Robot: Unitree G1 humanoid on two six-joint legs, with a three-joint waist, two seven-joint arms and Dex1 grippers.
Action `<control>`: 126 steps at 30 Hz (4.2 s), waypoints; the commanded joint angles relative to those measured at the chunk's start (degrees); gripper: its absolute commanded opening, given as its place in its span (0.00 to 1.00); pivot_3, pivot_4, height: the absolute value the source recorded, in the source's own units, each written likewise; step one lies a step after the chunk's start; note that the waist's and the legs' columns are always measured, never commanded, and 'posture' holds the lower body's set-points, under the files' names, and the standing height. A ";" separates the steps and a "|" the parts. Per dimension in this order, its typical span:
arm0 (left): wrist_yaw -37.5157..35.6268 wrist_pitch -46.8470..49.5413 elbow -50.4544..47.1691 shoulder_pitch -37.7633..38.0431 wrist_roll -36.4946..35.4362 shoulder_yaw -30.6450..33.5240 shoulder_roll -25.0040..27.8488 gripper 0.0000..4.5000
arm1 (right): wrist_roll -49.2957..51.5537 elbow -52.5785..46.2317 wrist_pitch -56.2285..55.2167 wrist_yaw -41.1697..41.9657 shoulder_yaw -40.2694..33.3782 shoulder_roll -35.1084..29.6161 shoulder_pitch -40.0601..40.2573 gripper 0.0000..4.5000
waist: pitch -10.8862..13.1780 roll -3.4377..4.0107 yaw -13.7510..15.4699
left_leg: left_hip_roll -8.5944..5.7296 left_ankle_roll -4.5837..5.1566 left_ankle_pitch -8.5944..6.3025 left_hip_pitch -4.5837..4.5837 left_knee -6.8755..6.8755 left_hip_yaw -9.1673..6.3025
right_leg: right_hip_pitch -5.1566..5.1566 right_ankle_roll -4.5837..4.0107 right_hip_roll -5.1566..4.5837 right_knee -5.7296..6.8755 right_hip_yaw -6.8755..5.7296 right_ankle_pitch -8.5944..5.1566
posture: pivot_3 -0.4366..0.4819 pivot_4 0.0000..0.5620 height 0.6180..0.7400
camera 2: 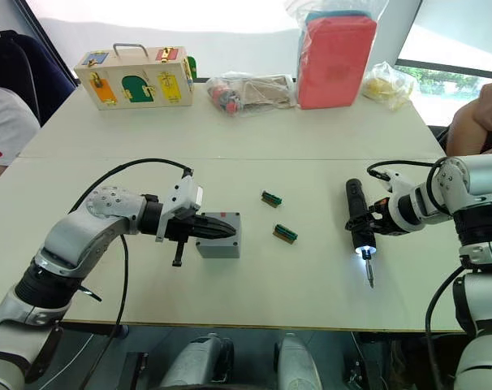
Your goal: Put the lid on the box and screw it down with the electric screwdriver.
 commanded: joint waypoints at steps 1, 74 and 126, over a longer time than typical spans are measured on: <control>0.99 -0.60 -0.68 -0.11 -0.42 2.32 0.14 0.00 | -3.18 -2.33 -1.42 1.57 -0.25 -0.66 0.97 0.99 | 0.00 0.00 0.01 | 0.00 0.06 -0.03 0.00 0.07 -0.01 | 0.03 0.01 0.00 0.00 -0.01 0.00 | 0.48 0.27 0.98; 10.87 5.18 0.07 11.99 5.27 3.35 0.64 0.00 | -26.44 -29.16 -59.55 33.55 12.00 18.01 15.42 0.99 | 0.07 -0.18 0.00 | -0.08 0.17 -0.16 -0.21 0.48 -0.14 | -0.02 0.20 -0.12 0.06 -0.10 0.11 | 0.48 0.27 0.98; 6.78 10.00 4.59 2.54 -4.88 14.93 3.48 0.00 | -17.00 -31.76 -45.00 29.06 -6.85 17.37 14.01 0.99 | 0.07 -0.19 0.02 | -0.08 0.12 -0.13 -0.20 0.47 -0.22 | -0.03 0.19 -0.13 0.11 -0.14 0.11 | 0.48 0.27 0.98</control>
